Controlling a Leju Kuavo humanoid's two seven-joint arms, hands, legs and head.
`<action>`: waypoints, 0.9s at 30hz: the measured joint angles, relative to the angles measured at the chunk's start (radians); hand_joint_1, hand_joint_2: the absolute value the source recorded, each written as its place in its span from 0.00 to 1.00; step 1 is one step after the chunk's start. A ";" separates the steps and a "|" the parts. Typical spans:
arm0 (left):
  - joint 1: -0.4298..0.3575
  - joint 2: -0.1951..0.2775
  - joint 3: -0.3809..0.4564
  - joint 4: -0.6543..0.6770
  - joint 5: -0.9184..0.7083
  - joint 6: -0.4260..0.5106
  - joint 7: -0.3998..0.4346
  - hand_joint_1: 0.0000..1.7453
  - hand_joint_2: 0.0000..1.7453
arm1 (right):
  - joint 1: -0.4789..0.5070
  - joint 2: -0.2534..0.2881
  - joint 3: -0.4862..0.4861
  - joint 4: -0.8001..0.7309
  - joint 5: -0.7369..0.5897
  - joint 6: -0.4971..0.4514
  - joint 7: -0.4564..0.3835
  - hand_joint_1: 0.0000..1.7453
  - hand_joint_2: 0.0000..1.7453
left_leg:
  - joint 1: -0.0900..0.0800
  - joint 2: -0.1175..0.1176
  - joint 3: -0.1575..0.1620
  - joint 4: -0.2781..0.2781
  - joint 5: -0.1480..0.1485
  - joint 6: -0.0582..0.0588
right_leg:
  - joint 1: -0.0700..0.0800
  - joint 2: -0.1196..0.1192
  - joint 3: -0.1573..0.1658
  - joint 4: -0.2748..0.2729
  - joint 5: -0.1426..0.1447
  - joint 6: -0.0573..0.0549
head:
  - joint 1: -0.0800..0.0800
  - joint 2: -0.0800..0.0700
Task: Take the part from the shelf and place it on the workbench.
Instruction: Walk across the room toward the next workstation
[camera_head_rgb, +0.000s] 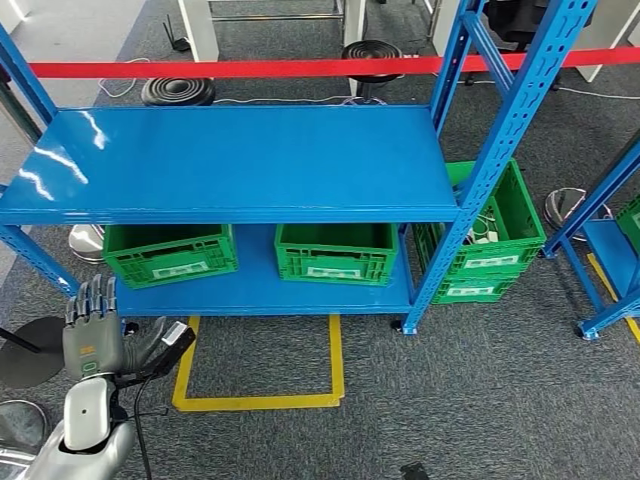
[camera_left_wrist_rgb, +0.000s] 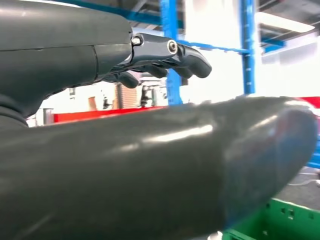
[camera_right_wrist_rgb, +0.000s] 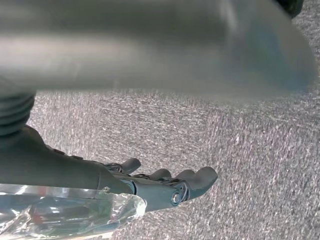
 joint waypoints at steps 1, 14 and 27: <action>0.001 -0.009 0.013 0.002 -0.004 0.001 -0.002 0.00 1.00 | 0.000 0.000 0.000 0.000 0.000 0.000 0.001 0.00 1.00 | 0.000 0.000 0.000 0.000 0.000 0.000 | 0.000 0.000 0.000 0.000 0.000 0.000 | 0.000 0.000; 0.005 -0.069 0.098 0.004 -0.001 -0.030 -0.015 0.00 0.75 | -0.001 0.000 -0.002 0.000 -0.018 0.029 -0.037 0.00 0.25 | 0.000 0.000 0.000 0.000 0.001 0.000 | 0.001 0.000 0.000 0.000 0.000 0.000 | 0.000 0.000; 0.019 -0.070 0.099 0.004 0.029 -0.113 -0.052 0.00 0.00 | 0.000 0.000 -0.006 0.000 -0.016 0.004 0.003 0.00 0.00 | 0.000 0.000 0.000 0.000 0.000 0.000 | 0.001 0.000 0.000 0.000 0.000 0.000 | 0.000 0.000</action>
